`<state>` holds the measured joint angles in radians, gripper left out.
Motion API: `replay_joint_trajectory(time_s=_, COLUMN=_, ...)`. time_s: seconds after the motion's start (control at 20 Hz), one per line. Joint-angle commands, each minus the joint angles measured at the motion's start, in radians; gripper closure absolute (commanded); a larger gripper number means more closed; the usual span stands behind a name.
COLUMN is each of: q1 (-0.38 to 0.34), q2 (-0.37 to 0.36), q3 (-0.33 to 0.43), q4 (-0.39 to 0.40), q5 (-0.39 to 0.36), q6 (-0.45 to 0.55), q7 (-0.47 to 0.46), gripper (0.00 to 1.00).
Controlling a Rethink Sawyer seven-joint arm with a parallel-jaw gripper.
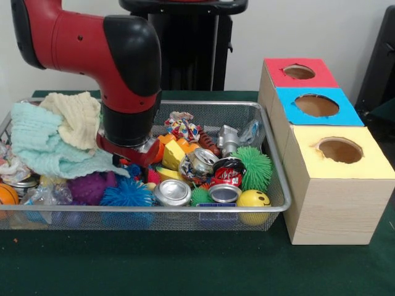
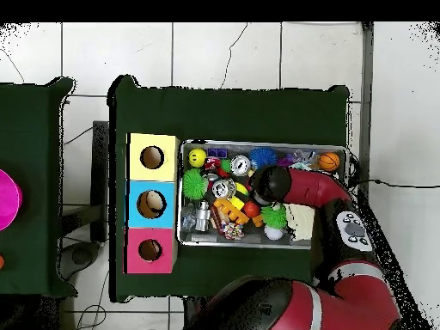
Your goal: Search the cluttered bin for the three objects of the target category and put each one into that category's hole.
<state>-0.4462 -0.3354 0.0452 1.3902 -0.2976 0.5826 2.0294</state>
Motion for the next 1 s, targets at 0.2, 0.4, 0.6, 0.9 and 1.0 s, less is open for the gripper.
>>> replay_joint_trajectory(time_s=0.2, q1=0.038, q2=0.124, q3=0.027, q4=-0.067, q5=0.081, q6=-0.124, q7=0.207, gripper=0.00)
replay_joint_trajectory(time_s=0.4, q1=0.062, q2=0.127, q3=0.012, q4=-0.069, q5=0.121, q6=-0.157, q7=0.245, gripper=0.00)
replay_joint_trajectory(time_s=0.6, q1=0.082, q2=0.132, q3=0.011, q4=-0.085, q5=0.142, q6=-0.139, q7=0.223, gripper=0.00)
replay_joint_trajectory(time_s=0.9, q1=0.114, q2=0.128, q3=-0.025, q4=-0.091, q5=0.122, q6=-0.183, q7=0.193, gripper=1.00)
replay_joint_trajectory(time_s=1.0, q1=0.119, q2=0.130, q3=-0.033, q4=-0.098, q5=0.120, q6=-0.178, q7=0.192, gripper=1.00)
